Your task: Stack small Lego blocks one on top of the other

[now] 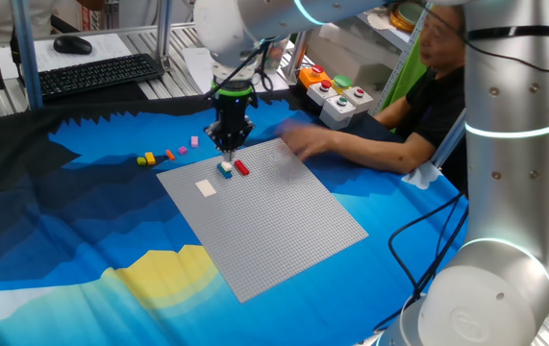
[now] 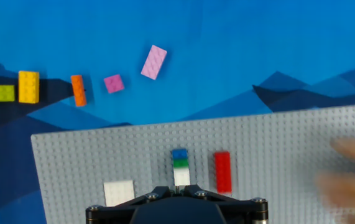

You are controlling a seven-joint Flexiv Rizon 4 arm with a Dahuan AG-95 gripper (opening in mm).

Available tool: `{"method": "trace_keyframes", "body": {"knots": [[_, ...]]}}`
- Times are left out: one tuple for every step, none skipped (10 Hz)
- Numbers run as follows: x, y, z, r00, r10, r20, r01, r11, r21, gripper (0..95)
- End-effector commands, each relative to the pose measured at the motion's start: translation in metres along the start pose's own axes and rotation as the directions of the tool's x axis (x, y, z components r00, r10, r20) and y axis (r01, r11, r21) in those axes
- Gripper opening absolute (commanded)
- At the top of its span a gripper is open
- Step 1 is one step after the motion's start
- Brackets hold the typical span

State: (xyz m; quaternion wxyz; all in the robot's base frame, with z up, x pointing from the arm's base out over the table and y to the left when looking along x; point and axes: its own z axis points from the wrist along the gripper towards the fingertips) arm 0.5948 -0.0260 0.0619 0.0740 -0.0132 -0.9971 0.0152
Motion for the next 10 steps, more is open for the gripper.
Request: {"method": "trace_keyframes", "body": {"knots": [[0.005,-0.004,-0.012,1.000,0.001,-0.009,-0.001,1.000,-0.001,0.0],[0.007,-0.005,-0.016,1.000,0.001,-0.013,-0.001,1.000,0.000,0.0],[0.010,-0.008,-0.020,1.000,0.005,-0.021,-0.005,1.000,-0.001,0.0],[0.013,-0.010,-0.024,0.999,0.019,-0.026,-0.019,1.000,0.001,0.0],[0.014,-0.011,-0.026,0.999,0.028,-0.027,-0.028,1.000,0.005,0.0],[0.016,-0.013,-0.029,0.999,0.033,-0.026,-0.033,0.999,0.013,0.0],[0.018,-0.014,-0.032,0.999,0.040,-0.032,-0.040,0.999,0.017,0.0],[0.019,-0.015,-0.033,0.997,0.051,-0.054,-0.049,0.998,0.028,0.0],[0.019,-0.015,-0.033,0.996,0.057,-0.072,-0.055,0.998,0.029,0.0],[0.019,-0.015,-0.033,0.995,0.059,-0.082,-0.057,0.998,0.028,0.0]]}}
